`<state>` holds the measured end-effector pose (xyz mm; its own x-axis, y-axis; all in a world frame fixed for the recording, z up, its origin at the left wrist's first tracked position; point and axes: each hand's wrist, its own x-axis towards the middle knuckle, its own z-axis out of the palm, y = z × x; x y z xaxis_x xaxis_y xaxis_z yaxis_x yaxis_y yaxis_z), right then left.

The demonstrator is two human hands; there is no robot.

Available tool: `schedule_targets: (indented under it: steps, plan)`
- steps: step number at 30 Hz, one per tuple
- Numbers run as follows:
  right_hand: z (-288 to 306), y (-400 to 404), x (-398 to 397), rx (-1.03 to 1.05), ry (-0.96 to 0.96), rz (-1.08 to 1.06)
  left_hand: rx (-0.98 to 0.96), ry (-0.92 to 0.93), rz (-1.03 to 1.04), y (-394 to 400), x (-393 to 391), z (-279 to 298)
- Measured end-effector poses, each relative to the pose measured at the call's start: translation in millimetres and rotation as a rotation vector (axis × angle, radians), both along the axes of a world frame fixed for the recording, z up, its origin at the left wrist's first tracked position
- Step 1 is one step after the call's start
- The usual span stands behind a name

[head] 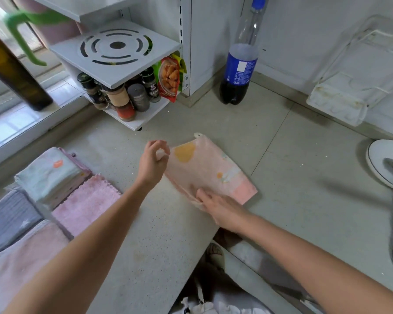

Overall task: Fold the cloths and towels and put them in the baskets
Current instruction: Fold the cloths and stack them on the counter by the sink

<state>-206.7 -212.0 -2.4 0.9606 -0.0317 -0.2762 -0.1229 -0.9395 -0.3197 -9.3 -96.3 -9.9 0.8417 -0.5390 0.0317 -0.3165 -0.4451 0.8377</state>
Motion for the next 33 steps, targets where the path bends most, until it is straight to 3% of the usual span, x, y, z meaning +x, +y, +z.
schedule_targets:
  steps: [3, 7, 9, 13, 19, 22, 27, 30, 33]
  plan:
    - [36, -42, 4, 0.0, -0.081, -0.035, -0.144, 0.07, -0.056, 4, 6, 28]
    - [67, -85, 17, -0.13, -0.208, -0.084, -0.092, 0.062, -0.247, 3, 11, 59]
    - [73, -98, 22, -0.168, -0.266, -0.078, 0.014, -0.074, -0.333, 2, 19, 65]
    - [76, -110, 37, -0.228, -0.331, -0.07, 0.292, -0.536, -0.404, -15, 19, 66]
    - [78, -126, 65, -0.24, -0.175, -0.161, 0.784, -0.856, -0.27, -42, 23, 91]
    - [97, -142, 90, -0.224, -0.237, -0.253, 0.819, -0.876, -0.187, -69, 28, 121]
    - [132, -157, 108, -0.307, -0.432, -0.279, 0.675, -0.899, -0.177, -82, 32, 156]
    - [119, -155, 91, -0.239, -0.422, -0.195, 0.672, -0.862, -0.28, -65, 31, 127]
    - [77, -147, 73, -0.215, -0.32, -0.145, 0.711, -0.673, -0.412, -51, 25, 76]
